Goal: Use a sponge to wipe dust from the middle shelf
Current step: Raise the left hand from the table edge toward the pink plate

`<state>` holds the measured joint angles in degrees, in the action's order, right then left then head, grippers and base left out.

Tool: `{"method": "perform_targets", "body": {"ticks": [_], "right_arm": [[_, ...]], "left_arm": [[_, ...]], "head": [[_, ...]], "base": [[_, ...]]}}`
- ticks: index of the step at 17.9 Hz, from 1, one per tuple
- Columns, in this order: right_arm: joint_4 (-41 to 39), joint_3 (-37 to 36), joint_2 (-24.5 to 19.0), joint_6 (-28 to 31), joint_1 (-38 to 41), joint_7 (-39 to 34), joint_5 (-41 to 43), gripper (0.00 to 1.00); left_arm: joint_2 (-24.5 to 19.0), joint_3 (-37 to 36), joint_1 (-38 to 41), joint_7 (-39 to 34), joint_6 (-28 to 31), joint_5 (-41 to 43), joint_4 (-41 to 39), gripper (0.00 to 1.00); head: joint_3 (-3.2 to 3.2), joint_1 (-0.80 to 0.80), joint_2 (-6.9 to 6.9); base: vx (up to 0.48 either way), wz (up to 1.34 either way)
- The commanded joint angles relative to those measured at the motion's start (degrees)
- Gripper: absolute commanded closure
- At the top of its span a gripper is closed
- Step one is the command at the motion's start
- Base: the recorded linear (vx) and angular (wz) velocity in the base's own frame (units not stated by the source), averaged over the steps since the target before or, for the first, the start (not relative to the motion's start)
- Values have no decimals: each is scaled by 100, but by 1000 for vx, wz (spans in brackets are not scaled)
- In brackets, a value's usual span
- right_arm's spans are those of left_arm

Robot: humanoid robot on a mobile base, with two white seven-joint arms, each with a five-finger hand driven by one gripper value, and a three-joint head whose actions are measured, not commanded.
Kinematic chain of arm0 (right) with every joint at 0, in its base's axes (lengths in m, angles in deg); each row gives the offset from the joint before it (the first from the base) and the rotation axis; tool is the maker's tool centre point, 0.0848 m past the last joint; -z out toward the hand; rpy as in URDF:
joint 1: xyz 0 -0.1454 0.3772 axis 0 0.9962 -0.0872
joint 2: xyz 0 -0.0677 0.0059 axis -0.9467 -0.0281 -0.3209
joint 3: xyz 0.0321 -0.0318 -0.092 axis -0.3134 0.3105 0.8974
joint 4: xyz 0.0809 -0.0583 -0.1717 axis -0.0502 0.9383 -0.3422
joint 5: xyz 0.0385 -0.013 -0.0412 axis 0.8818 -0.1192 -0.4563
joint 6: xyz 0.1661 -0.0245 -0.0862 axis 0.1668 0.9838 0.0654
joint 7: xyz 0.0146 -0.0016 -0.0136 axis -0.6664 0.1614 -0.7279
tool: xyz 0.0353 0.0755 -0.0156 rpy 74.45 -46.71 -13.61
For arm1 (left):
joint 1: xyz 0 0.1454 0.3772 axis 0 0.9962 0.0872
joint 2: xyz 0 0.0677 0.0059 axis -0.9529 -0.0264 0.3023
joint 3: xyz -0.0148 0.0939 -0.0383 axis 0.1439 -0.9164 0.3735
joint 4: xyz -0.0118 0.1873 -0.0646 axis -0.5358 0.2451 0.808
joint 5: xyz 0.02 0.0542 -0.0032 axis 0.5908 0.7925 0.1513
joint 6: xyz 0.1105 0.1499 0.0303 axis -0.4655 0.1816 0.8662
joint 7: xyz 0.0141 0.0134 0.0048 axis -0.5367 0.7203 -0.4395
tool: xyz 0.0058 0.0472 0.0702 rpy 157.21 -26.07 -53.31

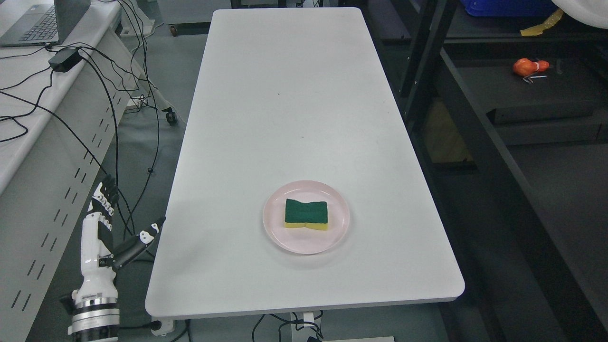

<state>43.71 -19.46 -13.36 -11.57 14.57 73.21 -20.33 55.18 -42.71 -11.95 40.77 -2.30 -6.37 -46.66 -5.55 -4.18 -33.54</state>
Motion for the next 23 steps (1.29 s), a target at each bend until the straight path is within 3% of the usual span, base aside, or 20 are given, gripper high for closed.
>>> {"method": "perform_targets", "body": {"ticks": [1, 7, 10, 12, 15, 17, 18, 23], "right_arm": [[-100, -2, 100, 1, 0, -1, 0, 0], [-100, -2, 100, 1, 0, -1, 0, 0], [-100, 7, 100, 1, 0, -1, 0, 0], [-100, -2, 100, 1, 0, -1, 0, 0], [-100, -2, 100, 1, 0, -1, 0, 0], [-100, -2, 100, 1, 0, -1, 0, 0], [-100, 7, 100, 1, 0, -1, 0, 0], [-100, -2, 100, 1, 0, -1, 0, 0]], "left_arm": [[1, -11, -9, 1, 0, -88, -2, 2], [-17, -11, -26, 1, -35, -88, 24, 2], [-445, -46, -262, 386, -132, 60, 129, 2], [-789, -133, -822, 651, -132, 892, 575, 2], [-869, -177, -1878, 1247, -150, 2088, 1437, 2], [-843, -544, -2668, 2387, -499, 2504, 1860, 2], [-843, -869, -2968, 2610, -806, 2653, 1887, 2], [-835, -1925, -3515, 2673, -1660, 4865, 1896, 2]], "head": [[0, 0, 0], [0, 0, 0], [0, 0, 0], [0, 0, 0], [0, 0, 0], [0, 0, 0], [0, 0, 0], [0, 0, 0]], "base": [[0, 0], [0, 0], [0, 0], [0, 0], [0, 0], [0, 0], [0, 0], [0, 0]]}}
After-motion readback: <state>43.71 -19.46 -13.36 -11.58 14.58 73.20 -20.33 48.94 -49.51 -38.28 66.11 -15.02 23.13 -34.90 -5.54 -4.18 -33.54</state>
